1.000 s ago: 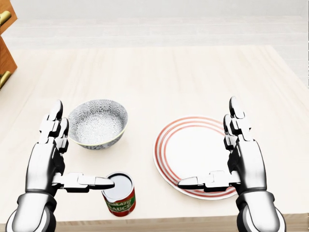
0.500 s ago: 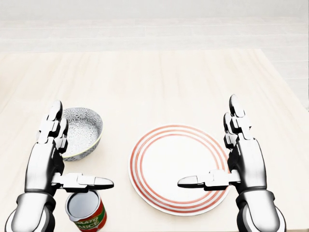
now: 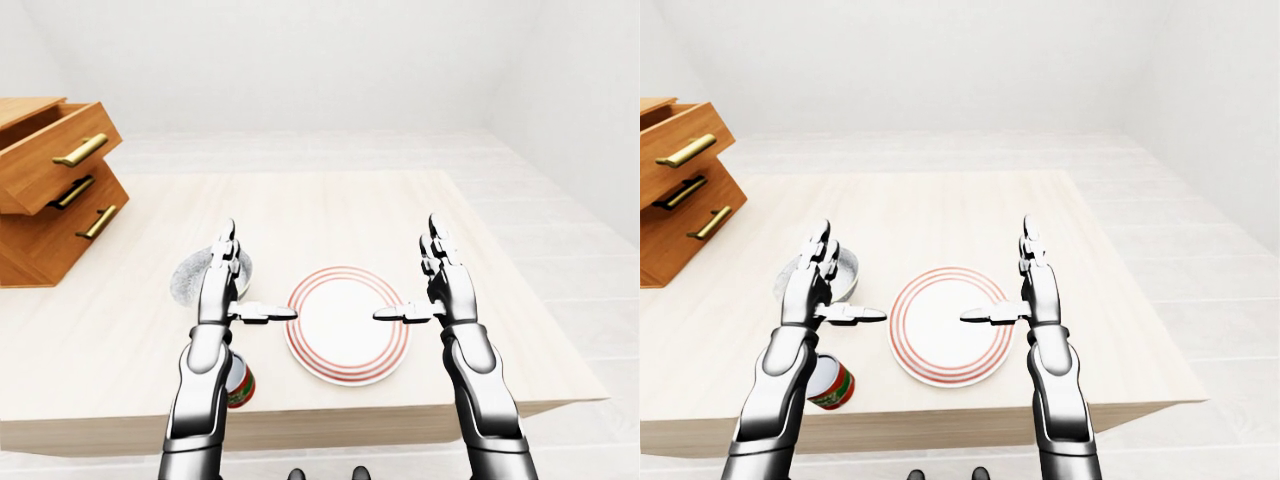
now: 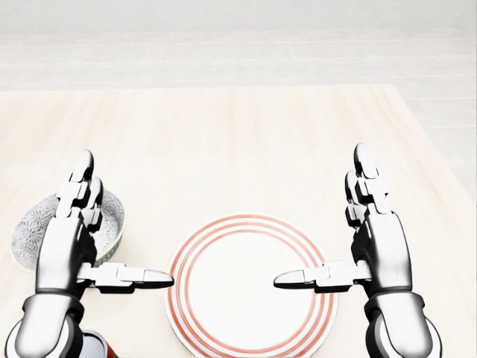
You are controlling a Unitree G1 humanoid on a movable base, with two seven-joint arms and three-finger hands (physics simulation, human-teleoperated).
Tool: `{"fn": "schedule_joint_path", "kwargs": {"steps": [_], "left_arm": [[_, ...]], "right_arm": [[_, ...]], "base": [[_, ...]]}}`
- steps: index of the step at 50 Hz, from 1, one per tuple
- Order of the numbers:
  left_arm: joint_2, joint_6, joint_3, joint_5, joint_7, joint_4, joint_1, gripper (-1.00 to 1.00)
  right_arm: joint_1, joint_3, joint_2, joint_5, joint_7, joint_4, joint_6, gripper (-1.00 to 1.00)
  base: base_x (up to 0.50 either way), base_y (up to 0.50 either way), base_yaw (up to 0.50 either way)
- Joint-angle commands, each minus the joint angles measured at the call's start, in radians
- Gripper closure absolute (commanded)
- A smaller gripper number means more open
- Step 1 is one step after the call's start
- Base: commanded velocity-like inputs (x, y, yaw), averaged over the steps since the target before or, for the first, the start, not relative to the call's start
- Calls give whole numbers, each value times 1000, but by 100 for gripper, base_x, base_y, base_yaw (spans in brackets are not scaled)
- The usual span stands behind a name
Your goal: Put the bowl on the plate.
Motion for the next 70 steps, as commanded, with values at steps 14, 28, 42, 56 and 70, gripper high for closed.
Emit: {"fn": "schedule_joint_path", "kwargs": {"steps": [14, 28, 42, 56, 70], "left_arm": [[6, 0, 9, -2, 0, 0, -7, -100], [29, 0, 12, 32, -13, 19, -9, -100], [98, 0, 34, 165, -49, 88, -83, -100], [159, -27, 64, 342, -74, 145, -105, -100], [194, -103, 94, 493, -95, 171, -86, -100]], "right_arm": [[1, 4, 2, -4, -2, -15, 0, -100], [10, 6, 5, -6, -6, -6, 0, -100], [23, 15, 10, -11, -3, 9, 0, -100], [20, 15, 10, -7, -5, 11, 0, -100], [11, 10, 8, -3, -10, 10, 0, -100]], "base": [[16, -10, 0], [2, -1, 0], [0, 0, 0], [0, 0, 0], [0, 0, 0]]}}
